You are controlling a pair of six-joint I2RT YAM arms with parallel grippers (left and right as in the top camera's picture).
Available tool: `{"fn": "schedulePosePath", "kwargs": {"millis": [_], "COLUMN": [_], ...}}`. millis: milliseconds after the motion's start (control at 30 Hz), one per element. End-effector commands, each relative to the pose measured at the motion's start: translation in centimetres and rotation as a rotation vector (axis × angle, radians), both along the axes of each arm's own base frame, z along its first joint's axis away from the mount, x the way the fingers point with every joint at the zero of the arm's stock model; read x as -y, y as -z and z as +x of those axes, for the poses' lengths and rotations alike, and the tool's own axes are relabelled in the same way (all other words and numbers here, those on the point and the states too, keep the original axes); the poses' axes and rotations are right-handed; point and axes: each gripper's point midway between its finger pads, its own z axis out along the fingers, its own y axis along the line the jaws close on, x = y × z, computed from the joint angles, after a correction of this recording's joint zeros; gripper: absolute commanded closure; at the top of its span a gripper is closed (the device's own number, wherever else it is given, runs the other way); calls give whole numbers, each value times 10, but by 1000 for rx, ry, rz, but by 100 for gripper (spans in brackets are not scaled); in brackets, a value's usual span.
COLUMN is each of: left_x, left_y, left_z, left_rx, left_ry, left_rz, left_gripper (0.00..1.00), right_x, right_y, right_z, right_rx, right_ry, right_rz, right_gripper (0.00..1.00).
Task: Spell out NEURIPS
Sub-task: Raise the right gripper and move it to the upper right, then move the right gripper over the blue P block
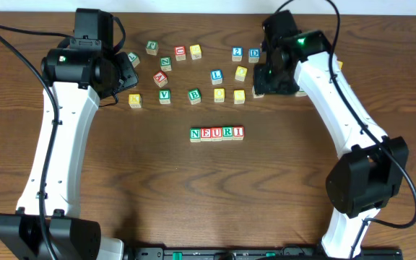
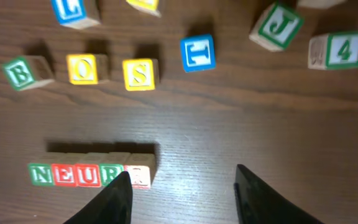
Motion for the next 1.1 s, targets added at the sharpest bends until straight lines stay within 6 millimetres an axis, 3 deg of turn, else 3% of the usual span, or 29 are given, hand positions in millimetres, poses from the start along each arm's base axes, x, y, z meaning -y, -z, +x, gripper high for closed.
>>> {"fn": "schedulePosePath", "kwargs": {"millis": [0,167,433,700,1067], "left_x": [-4,-4,-2,16,17], "left_y": [3,3,3,2,4], "left_z": [1,1,2,4,5], "left_rx": [-11,-11,-3,5,5], "left_ry": [6,6,-17,27,30], "left_rz": [20,20,3,-2,-2], "left_gripper": [59,60,60,60,59], "right_x": [0,-2,-10,-12,-13], "right_y": [-30,-38,-38,-40,-39], "right_z": [8,12,10,14,15], "right_rx": [77,99,94,115,117], "right_ry": [-3,-5,-21,-22,-15], "right_rz": [14,23,47,51,53], "right_gripper": [50,46,46,42,38]}}
